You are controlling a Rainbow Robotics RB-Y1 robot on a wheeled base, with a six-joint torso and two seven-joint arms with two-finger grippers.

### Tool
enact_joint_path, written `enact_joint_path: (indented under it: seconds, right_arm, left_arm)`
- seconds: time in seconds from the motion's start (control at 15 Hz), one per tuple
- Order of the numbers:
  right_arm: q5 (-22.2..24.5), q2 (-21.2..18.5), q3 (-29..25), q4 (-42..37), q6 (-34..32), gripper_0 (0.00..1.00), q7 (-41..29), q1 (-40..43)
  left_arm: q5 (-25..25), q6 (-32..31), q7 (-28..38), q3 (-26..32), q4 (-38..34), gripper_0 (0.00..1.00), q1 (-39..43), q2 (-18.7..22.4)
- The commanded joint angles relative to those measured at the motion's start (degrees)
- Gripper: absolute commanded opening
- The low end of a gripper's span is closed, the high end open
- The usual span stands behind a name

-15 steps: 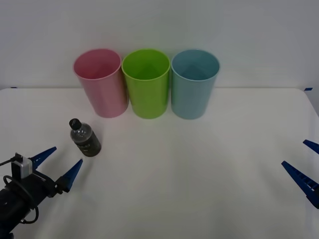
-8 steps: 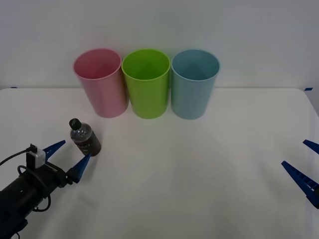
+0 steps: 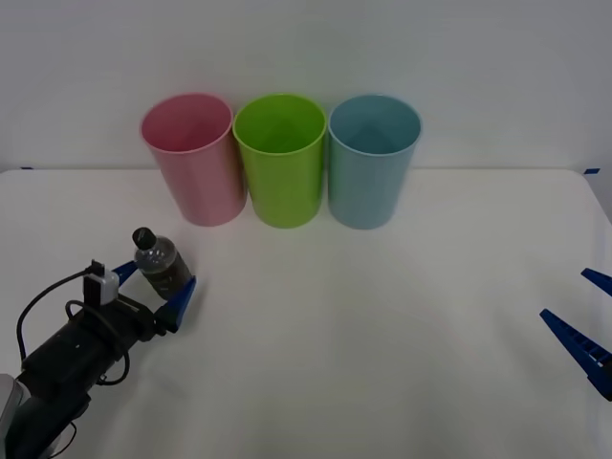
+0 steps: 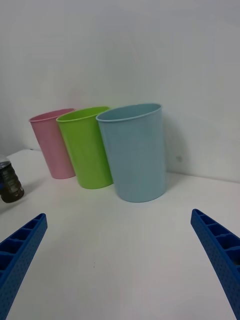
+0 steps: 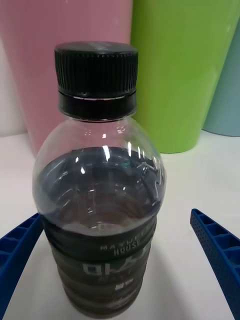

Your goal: Grasp the object on the table and drop it into the matching bin: aluminum can to the light blue bin, PET bottle to the pink bin.

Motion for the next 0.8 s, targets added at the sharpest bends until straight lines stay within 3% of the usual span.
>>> enact_joint_path:
  seconds: [0.07, 0.67, 0.73, 0.8]
  right_arm:
    - [0.0, 0.0, 0.0, 0.0, 0.0, 1.00, 0.0, 0.0]
    - [0.0, 0.0, 0.0, 0.0, 0.0, 1.00, 0.0, 0.0]
    - [0.0, 0.0, 0.0, 0.0, 0.0, 1.00, 0.0, 0.0]
    - [0.0, 0.0, 0.0, 0.0, 0.0, 1.00, 0.0, 0.0]
  left_arm:
    - [-1.8, 0.4, -0.2, 0.4, 2.2, 1.00, -2.6, -0.2]
    - [-2.1, 0.9, -0.4, 0.2, 4.6, 1.00, -5.4, -0.2]
    - [-2.1, 0.9, -0.5, 0.2, 4.6, 0.81, -5.4, -0.2]
    - [-2.1, 0.9, -0.6, 0.2, 4.6, 0.30, -5.4, -0.2]
